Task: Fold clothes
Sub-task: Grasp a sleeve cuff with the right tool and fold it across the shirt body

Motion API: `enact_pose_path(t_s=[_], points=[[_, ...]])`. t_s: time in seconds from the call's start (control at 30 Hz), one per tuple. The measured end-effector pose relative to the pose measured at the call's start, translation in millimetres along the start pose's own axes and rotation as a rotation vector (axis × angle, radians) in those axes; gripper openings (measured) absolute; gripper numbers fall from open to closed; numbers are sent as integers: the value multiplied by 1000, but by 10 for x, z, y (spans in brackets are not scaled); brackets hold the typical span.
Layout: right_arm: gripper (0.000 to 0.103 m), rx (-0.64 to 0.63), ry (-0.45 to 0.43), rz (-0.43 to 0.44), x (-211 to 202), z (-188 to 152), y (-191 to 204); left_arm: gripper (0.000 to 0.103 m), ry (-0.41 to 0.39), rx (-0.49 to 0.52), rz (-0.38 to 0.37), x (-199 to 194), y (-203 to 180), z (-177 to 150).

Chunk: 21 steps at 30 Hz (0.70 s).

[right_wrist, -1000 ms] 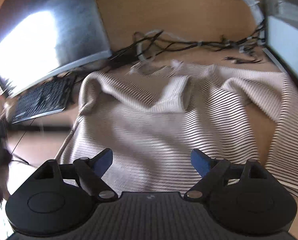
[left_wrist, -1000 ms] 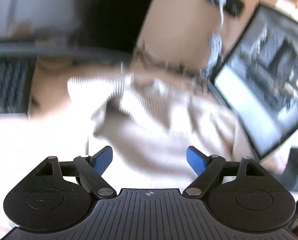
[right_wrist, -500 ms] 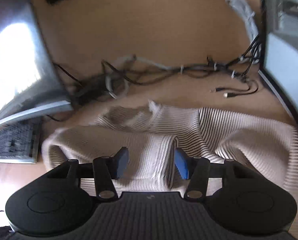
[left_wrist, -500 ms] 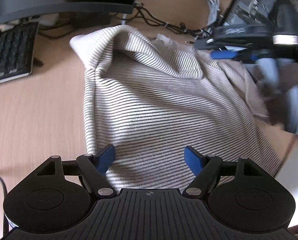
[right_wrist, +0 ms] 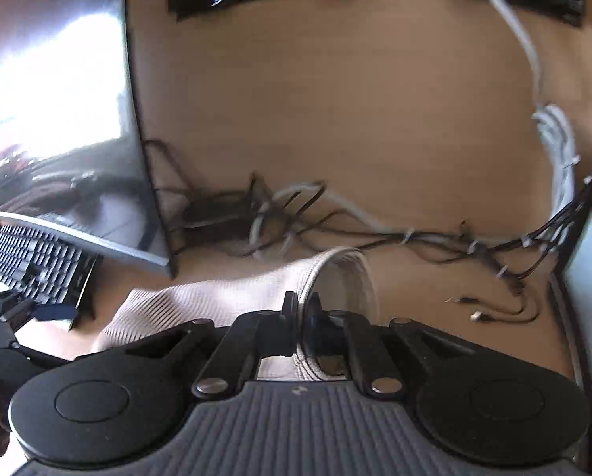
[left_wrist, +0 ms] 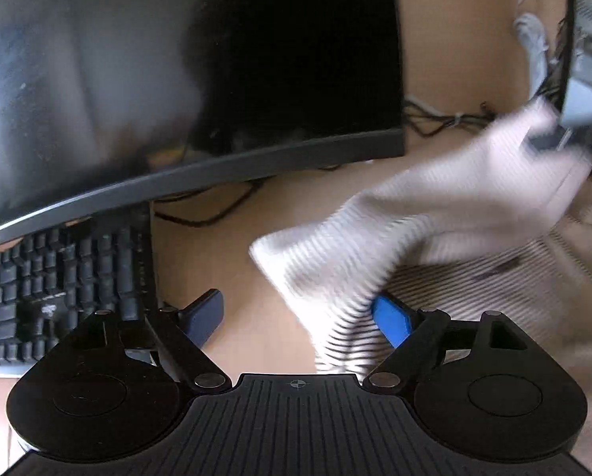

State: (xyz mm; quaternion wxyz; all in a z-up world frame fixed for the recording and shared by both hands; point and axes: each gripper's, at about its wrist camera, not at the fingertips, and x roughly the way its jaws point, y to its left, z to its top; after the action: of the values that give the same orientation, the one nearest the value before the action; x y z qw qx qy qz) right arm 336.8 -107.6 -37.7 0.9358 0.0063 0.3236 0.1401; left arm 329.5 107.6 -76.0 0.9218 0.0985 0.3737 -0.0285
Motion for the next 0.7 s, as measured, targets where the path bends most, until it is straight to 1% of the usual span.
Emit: enact_pose_path(t_s=[0.03, 0.13, 0.2, 0.23, 0.3, 0.4, 0.47, 0.53, 0.6, 0.67, 0.7], points=[[4, -1, 8, -10, 21, -23, -49, 88, 9, 5, 24, 17, 40, -22], [4, -14, 106, -42, 246, -301, -171, 92, 28, -8, 20, -44, 160, -107], [5, -36, 154, -60, 381, -506, -213, 92, 40, -19, 15, -89, 240, -164], [5, -54, 159, -68, 407, -580, -216, 92, 36, -17, 3, -138, 247, -174], [5, -95, 130, -76, 359, -628, -186, 90, 12, -21, -29, -252, 260, -147], [5, -87, 122, -75, 374, -634, -210, 91, -42, -73, -173, -431, 276, -9], [6, -77, 118, -75, 361, -615, -214, 94, -84, -137, -297, -520, 291, 105], [6, -104, 89, -109, 328, -583, -160, 95, -103, -186, -405, -512, 259, 224], [5, -108, 72, -121, 293, -564, -144, 95, -92, -207, -461, -400, 178, 305], [5, -96, 66, -117, 257, -552, -153, 95, -67, -203, -484, -220, 48, 330], [5, -91, 63, -116, 239, -546, -158, 95, -36, -218, -482, -113, 4, 309]])
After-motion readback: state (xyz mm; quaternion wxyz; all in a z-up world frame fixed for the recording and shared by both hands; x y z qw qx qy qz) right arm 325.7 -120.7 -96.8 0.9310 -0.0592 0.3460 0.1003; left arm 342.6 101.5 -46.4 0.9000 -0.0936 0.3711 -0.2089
